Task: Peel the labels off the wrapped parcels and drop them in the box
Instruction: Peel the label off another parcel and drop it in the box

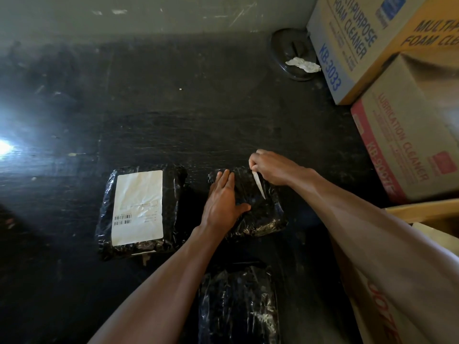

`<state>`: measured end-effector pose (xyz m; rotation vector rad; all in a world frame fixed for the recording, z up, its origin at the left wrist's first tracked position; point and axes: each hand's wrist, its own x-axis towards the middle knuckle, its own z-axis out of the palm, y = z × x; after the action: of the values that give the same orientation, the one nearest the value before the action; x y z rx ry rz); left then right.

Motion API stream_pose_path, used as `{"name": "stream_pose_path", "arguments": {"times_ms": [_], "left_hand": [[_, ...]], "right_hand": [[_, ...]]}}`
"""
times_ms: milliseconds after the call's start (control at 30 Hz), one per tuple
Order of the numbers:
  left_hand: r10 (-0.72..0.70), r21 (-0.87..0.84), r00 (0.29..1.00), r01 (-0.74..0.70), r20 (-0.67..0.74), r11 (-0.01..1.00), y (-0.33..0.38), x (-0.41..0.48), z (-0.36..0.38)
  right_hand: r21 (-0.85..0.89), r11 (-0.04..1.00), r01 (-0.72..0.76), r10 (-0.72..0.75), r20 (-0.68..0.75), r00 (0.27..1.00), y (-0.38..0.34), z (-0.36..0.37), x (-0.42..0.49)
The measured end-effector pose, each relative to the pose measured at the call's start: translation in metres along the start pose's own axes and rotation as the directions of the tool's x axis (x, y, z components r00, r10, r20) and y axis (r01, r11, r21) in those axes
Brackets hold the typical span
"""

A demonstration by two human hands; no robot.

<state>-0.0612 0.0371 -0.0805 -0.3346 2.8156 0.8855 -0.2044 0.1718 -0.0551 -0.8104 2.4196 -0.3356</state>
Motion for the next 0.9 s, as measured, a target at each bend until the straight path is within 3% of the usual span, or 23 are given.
{"name": "stream_pose_path", "arguments": {"times_ms": [500, 633, 800, 900], "left_hand": [[-0.006, -0.024, 1.0, 0.007, 0.017, 1.0, 0.001, -0.001, -0.001], [-0.011, -0.024, 1.0, 0.011, 0.019, 1.0, 0.0, 0.001, 0.0], [-0.015, -0.021, 1.0, 0.016, 0.022, 1.0, -0.001, 0.002, 0.001], [-0.014, -0.018, 1.0, 0.015, 0.027, 1.0, -0.001, 0.002, 0.001]], "right_hand": [[0.168, 0.985, 0.025, 0.005, -0.173, 0.985, 0.009, 0.008, -0.017], [0.285, 0.958, 0.008, 0.049, -0.193, 0.98, 0.008, 0.006, -0.019], [0.128, 0.991, 0.034, -0.011, -0.177, 0.984, 0.01, 0.007, -0.014], [0.12, 0.992, 0.038, -0.013, -0.203, 0.979, 0.01, 0.004, -0.014]]}}
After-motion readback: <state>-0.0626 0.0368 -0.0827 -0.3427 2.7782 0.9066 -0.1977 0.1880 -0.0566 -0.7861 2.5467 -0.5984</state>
